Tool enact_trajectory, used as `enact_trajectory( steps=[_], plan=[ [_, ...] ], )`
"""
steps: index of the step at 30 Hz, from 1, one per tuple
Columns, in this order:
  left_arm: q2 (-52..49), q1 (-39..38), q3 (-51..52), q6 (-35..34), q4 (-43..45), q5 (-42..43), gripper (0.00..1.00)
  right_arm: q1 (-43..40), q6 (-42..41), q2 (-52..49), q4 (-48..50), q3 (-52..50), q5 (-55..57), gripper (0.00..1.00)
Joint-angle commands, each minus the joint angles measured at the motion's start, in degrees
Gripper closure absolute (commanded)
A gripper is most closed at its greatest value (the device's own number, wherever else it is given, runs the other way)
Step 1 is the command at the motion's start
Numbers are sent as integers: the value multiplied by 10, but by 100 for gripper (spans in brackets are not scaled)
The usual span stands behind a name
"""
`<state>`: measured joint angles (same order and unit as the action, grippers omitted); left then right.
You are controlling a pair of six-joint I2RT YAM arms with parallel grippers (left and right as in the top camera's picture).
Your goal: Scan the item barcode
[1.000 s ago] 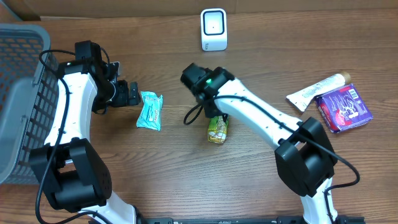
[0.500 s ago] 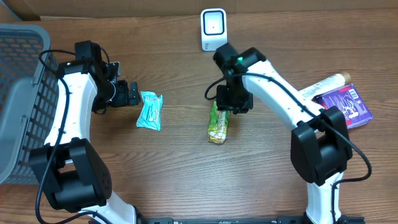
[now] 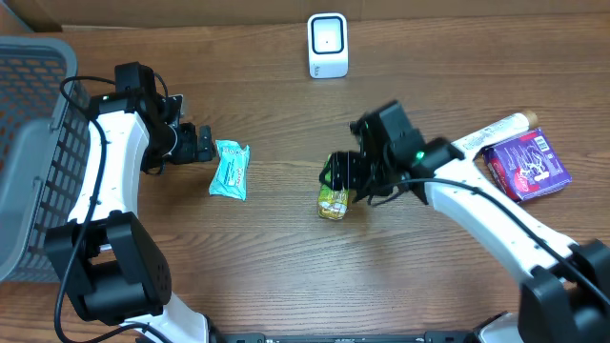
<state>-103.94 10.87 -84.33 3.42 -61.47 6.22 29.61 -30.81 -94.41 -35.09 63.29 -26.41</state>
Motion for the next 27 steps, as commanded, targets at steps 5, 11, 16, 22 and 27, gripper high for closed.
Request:
enact_trajectory(
  steps=[5,11,16,22,27],
  plan=[
    [11,-4,2,11,1,0,0,-47,-33,-38,32,-82,-80,23],
    [11,-4,2,11,1,0,0,-62,-40,-49,54,-82,-70,24],
    [11,-4,2,11,1,0,1,-49,-96,-89,87,-82,-78,35],
    [11,-4,2,11,1,0,0,-48,-128,-109,105,-82,-63,46],
    [11,-4,2,11,1,0,1,-48,-130,-109,124,-82,-53,79]
  ],
)
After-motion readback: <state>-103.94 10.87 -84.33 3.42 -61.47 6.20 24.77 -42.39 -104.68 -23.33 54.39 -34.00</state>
